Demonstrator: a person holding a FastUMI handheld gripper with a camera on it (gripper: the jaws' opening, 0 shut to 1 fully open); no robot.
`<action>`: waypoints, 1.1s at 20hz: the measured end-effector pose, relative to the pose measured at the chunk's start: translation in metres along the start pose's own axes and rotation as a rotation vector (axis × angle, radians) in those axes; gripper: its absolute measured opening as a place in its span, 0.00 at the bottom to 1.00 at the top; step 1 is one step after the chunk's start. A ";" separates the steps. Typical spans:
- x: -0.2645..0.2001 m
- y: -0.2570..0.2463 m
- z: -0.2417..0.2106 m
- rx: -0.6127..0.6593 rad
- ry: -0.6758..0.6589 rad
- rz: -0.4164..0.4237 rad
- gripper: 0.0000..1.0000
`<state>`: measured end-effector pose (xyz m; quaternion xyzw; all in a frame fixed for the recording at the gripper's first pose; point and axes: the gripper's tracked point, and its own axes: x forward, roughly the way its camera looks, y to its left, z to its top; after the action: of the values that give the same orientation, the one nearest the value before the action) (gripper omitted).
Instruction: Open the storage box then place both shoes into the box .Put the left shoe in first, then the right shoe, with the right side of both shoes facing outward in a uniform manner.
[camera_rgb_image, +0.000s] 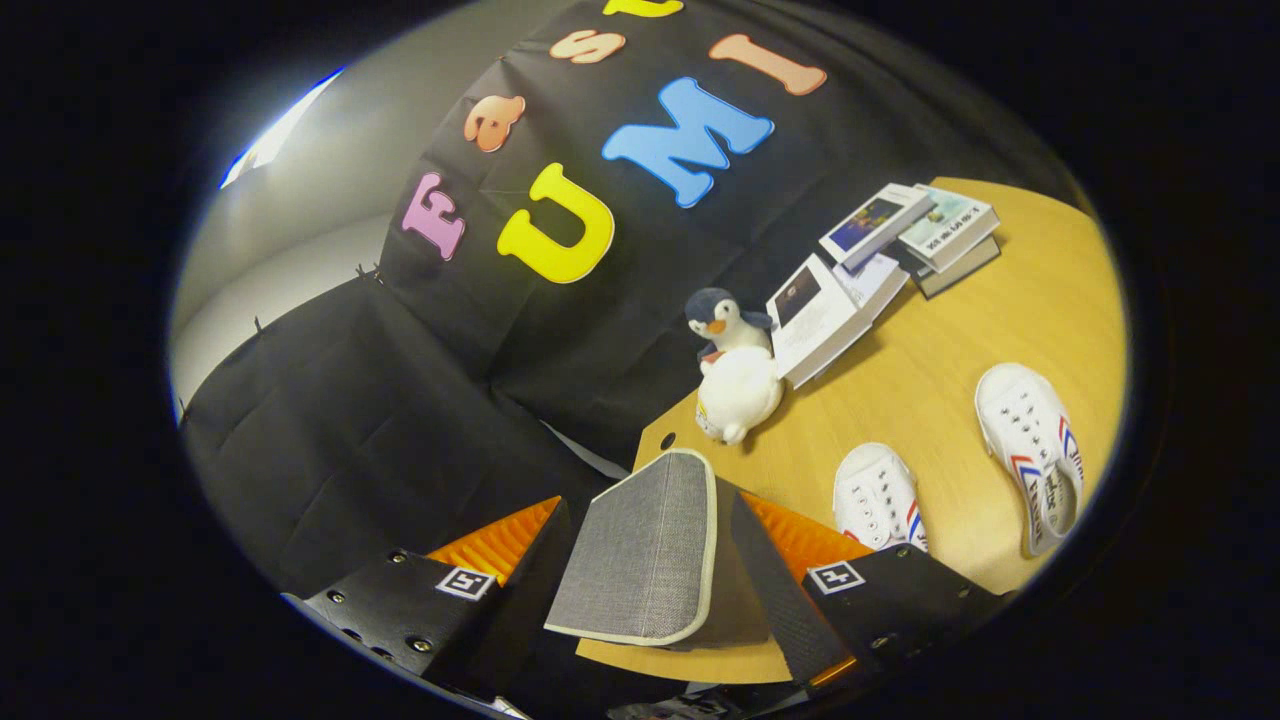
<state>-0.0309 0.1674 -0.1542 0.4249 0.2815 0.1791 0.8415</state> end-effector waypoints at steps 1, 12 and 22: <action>0.002 -0.002 -0.008 0.038 0.022 0.008 0.98; 0.036 -0.024 -0.076 0.315 0.204 0.056 0.98; 0.049 -0.022 -0.120 0.347 0.357 0.074 0.82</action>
<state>-0.0669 0.2552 -0.2452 0.5348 0.4365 0.2311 0.6856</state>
